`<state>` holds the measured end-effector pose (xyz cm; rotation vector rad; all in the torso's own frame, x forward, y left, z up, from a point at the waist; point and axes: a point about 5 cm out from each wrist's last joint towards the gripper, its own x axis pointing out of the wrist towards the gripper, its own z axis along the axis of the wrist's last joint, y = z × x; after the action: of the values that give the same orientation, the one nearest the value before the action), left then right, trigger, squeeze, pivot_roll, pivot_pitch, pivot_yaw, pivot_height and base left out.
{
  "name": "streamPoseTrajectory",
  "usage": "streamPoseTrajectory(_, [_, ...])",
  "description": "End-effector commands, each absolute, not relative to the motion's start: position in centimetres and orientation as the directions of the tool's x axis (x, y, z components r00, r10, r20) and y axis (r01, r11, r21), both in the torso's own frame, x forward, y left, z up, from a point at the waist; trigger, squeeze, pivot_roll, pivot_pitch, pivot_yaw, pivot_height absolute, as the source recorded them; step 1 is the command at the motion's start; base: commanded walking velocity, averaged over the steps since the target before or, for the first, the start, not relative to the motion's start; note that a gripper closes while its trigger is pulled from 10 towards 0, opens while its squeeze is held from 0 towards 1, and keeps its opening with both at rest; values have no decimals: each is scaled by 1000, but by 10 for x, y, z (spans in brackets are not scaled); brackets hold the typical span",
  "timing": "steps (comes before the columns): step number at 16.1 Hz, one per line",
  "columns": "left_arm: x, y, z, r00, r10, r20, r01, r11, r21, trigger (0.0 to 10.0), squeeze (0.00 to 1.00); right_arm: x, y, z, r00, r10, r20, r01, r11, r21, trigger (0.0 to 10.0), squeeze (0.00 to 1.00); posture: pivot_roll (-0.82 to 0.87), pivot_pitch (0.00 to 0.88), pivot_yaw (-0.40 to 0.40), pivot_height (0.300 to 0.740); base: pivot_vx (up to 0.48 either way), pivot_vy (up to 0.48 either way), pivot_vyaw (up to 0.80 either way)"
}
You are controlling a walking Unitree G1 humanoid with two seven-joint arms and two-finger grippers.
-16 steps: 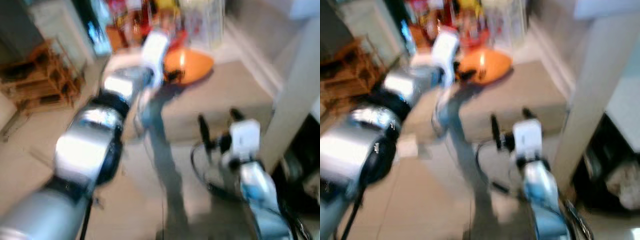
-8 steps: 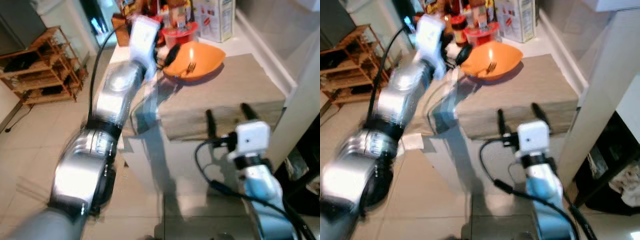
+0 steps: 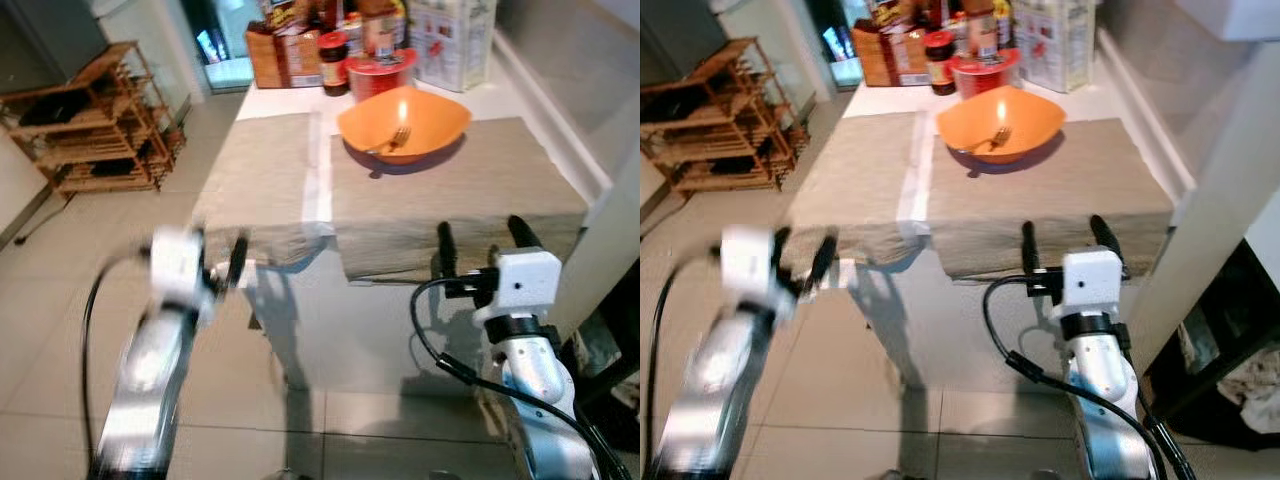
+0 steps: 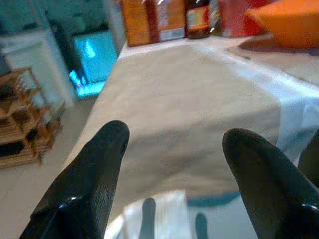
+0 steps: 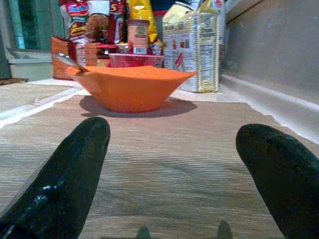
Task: Setting the table
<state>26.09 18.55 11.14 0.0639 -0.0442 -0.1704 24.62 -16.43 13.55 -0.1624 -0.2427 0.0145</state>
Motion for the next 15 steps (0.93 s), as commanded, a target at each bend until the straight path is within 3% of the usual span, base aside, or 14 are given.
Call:
streamPoseTrajectory(1, [257,188,129,983,-166,82,161,985,60,10000,0,242,-165,133,974,23,226,9,991,-137,10000,0,-171,0,147,740,0,0,0])
streamPoseTrajectory(6, [243,172,122,967,-253,24,253,967,-16,10000,0,226,-163,123,984,65,166,-44,991,-127,10000,0,-184,0,148,740,0,0,0])
streamPoseTrajectory(8, [254,174,119,980,-199,13,200,974,-103,10000,0,229,-162,124,982,98,163,-77,988,-135,10000,0,-213,0,126,740,0,0,0])
streamPoseTrajectory(10, [264,165,114,980,-196,15,197,975,-106,10000,0,237,-167,122,980,121,156,-95,982,-162,10000,0,-226,0,97,740,0,0,0])
streamPoseTrajectory(15, [277,141,121,963,-268,38,271,954,-128,10000,0,252,-182,123,981,114,156,-85,980,-182,10000,0,-245,0,91,740,0,0,0])
